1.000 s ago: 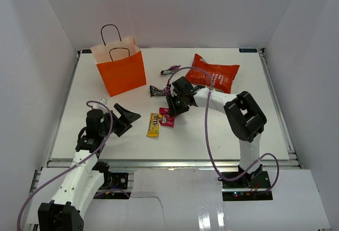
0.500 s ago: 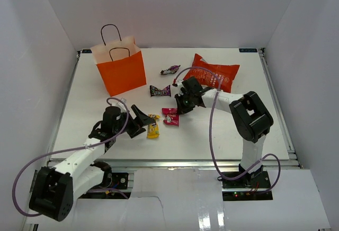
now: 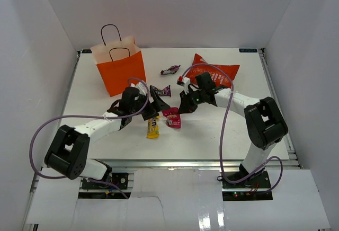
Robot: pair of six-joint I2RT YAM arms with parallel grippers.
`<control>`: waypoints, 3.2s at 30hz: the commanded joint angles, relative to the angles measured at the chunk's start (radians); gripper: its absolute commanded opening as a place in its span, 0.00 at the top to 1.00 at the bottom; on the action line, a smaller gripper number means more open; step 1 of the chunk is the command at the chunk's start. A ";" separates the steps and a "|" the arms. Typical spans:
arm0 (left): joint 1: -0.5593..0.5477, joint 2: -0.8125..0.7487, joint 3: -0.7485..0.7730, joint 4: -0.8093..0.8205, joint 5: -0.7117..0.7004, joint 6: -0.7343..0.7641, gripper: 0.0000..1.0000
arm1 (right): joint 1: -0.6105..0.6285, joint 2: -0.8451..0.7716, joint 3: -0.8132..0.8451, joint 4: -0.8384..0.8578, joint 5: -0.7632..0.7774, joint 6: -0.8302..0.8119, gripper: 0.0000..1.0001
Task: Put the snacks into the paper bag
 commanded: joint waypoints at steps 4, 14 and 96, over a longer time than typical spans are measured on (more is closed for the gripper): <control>-0.043 0.083 0.071 0.014 -0.027 0.097 0.05 | -0.040 -0.059 -0.013 0.031 -0.116 -0.043 0.92; -0.048 0.076 0.082 0.075 0.039 0.534 0.04 | -0.061 -0.060 -0.040 0.028 -0.110 -0.086 0.92; 0.554 0.230 1.028 -0.285 0.127 0.944 1.00 | -0.256 -0.324 -0.080 -0.114 -0.271 -0.292 0.32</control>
